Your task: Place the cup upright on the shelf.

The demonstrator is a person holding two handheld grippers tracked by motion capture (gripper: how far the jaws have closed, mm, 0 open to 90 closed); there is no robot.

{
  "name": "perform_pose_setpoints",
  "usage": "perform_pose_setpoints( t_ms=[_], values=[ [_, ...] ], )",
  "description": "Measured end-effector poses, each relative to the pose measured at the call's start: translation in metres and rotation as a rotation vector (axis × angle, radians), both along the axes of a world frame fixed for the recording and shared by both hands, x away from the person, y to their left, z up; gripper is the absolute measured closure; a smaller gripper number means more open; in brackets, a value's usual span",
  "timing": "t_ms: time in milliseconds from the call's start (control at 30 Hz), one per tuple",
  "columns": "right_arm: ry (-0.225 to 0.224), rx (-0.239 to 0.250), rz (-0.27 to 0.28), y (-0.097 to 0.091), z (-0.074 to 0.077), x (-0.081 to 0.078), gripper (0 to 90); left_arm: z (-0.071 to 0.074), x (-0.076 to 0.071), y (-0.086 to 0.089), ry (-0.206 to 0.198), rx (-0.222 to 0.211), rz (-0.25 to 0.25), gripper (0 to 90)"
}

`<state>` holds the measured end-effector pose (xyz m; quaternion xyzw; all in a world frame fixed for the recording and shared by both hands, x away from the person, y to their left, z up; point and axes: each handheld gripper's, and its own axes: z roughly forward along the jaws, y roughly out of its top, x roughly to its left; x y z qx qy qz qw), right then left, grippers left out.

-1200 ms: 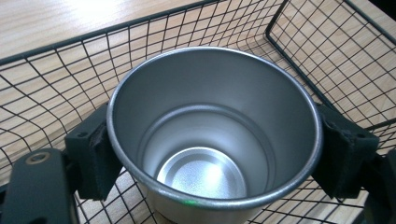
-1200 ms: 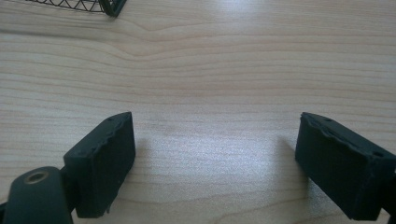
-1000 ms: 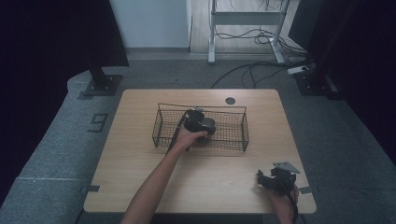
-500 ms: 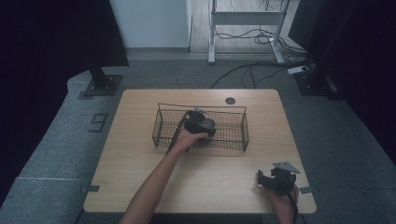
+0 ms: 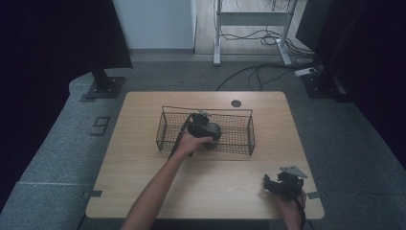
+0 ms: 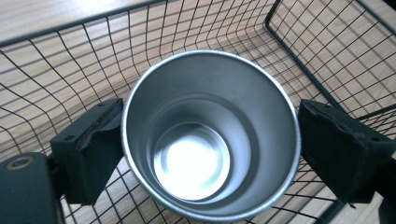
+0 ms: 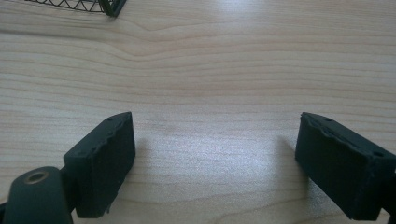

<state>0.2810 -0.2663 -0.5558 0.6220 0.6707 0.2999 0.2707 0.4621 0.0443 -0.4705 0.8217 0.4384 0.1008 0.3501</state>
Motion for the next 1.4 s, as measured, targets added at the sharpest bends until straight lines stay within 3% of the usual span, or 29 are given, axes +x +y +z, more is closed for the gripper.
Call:
perform_pose_setpoints(
  t_ms=[100, 433, 667, 933, 1200, 1400],
  values=[
    [0.0, 0.0, 0.0, 0.0, 0.0, 0.0, 12.2, 0.009, -0.005, 0.004, -0.031, 0.006, 0.002, 10.2],
    [-0.001, 0.001, -0.003, 0.0, 0.0, 0.0, 12.5, 0.031, -0.024, 0.022, -0.091, -0.048, -0.011, 9.4],
    [-0.001, 0.001, -0.005, 0.0, 0.0, 0.0, 12.6, 0.033, -0.035, 0.031, -0.092, -0.079, -0.043, 9.7],
    [-0.001, 0.001, -0.006, 0.0, 0.0, 0.0, 12.6, 0.035, -0.057, 0.048, -0.133, -0.098, -0.058, 10.5],
    [0.0, -0.001, -0.005, 0.0, 0.0, 0.0, 12.5, 0.033, -0.083, 0.073, -0.15, -0.134, -0.079, 11.6],
    [0.001, 0.002, -0.007, 0.0, 0.0, 0.0, 12.5, 0.023, -0.104, 0.097, -0.157, -0.161, -0.059, 13.6]
  ],
)
